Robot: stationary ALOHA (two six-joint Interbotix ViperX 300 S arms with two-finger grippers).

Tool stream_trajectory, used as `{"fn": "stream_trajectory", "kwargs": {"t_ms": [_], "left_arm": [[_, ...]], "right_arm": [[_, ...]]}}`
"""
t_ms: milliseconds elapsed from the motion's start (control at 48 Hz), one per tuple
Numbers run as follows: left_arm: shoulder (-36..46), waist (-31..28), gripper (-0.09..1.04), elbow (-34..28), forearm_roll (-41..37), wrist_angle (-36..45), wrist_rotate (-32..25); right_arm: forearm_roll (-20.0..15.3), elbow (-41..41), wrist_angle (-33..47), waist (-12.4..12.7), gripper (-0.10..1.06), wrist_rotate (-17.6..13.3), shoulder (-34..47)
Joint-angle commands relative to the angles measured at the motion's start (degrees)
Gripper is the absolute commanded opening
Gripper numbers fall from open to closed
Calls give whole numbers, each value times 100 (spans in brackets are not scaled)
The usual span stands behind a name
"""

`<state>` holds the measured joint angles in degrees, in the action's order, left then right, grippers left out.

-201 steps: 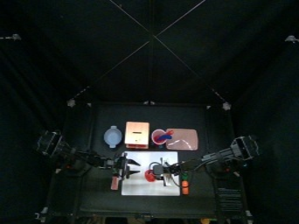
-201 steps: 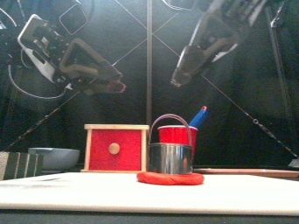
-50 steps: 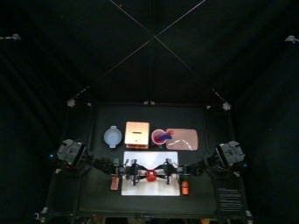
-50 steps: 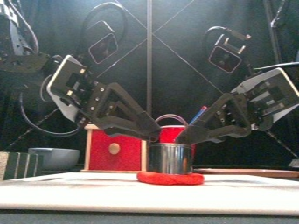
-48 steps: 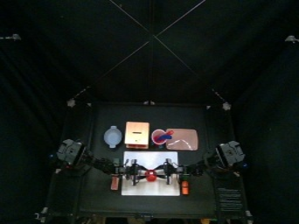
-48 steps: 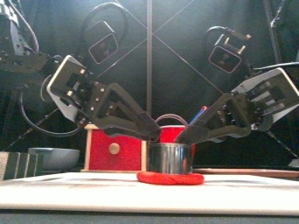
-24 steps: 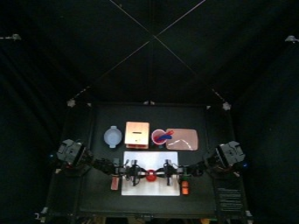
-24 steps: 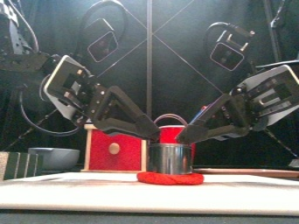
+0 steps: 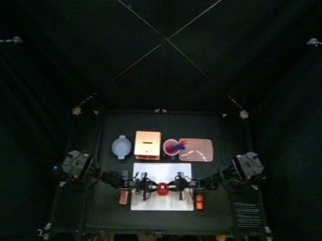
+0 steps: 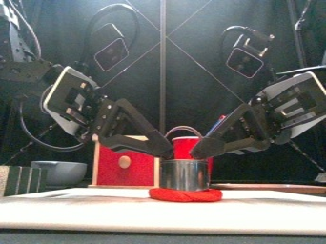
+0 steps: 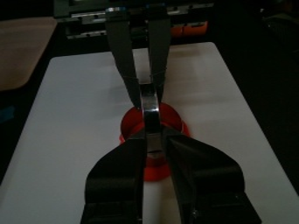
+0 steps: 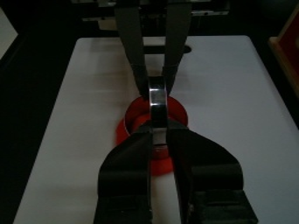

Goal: Get the cutter from the drawer then cut the dough then place the extra dough in the bowl
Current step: Cut the dough

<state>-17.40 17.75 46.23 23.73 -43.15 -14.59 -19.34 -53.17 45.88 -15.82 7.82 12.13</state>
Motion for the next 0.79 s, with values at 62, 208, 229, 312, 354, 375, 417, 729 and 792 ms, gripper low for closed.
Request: {"fn": "stream_trajectory", "kwargs": {"t_ms": [62,208,229,312,354,375,417,729,792], "left_arm": [[-79,-18,60,-44,97,79,9],[-149,-18,60,-62,132,88,18],[-158,-26,60,-62,132,88,18],[-193,-35,60,-62,167,123,18],[-185,-35,60,-62,193,149,18],[-185,-35,60,-62,202,158,18],[-176,-35,60,-62,220,176,18],[-220,-44,60,-70,220,325,18],[-229,-44,60,-79,229,334,18]], "right_arm": [[-35,88,-79,35,43,-53,105],[-202,88,-88,18,43,-62,272],[-237,88,-97,18,43,-53,290],[-334,70,-114,0,43,-62,378],[-404,62,-149,-9,43,-62,439],[-431,53,-176,-18,43,-62,457],[-483,53,-220,-35,43,-62,483],[-694,88,-554,-97,43,-62,624],[-765,97,-589,-105,43,-53,694]]}}
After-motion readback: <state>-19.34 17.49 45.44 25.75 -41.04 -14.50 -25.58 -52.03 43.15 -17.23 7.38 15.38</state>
